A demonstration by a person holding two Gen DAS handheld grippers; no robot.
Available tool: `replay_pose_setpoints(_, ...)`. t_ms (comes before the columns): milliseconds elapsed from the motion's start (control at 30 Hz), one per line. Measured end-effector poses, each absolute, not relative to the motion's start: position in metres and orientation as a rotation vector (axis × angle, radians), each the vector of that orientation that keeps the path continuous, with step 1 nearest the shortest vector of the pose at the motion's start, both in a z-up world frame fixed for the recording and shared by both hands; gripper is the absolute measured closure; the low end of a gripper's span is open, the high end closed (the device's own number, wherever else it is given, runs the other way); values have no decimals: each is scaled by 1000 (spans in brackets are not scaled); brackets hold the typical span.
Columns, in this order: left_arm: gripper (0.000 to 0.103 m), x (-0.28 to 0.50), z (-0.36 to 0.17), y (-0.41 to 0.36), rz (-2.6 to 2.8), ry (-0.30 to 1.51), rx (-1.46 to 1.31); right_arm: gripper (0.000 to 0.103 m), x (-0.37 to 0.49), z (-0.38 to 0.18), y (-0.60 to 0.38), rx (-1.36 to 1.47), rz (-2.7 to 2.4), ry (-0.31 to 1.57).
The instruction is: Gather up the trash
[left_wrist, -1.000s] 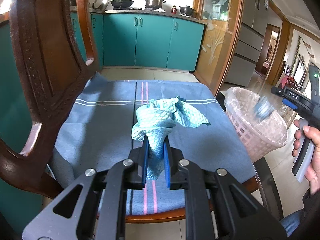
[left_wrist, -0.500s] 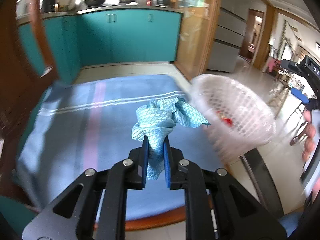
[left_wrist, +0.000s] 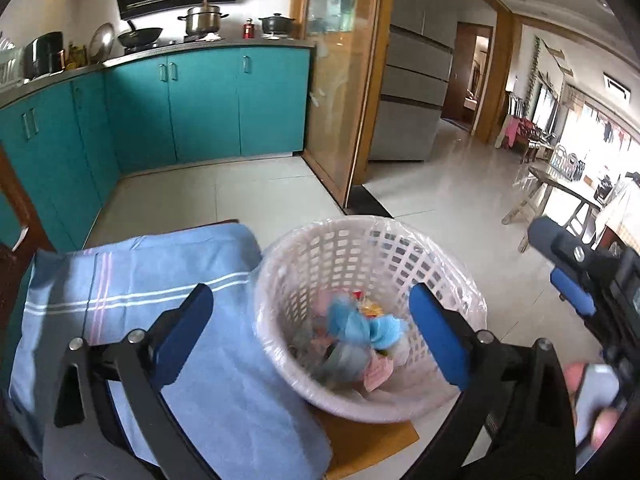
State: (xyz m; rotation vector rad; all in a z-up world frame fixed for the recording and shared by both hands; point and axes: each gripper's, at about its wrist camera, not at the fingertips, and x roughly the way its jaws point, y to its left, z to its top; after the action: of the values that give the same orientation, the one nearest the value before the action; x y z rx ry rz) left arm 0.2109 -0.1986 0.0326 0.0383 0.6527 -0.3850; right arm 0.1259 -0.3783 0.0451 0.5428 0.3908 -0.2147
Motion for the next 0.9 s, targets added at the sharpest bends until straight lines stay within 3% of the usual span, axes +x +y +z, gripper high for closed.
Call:
replay_pose_setpoints(233,4,174,27,-103,-283,659,50,4,131,48,-343,468,-145,423)
replay_pose_setpoints(500,3,134,0,12,-105,692,-14,4,130,45,-239,242,11,490)
replay_pose_setpoints(900,3,116,-3,65,-58,637,-96,4,119,10,-133,44,50,573)
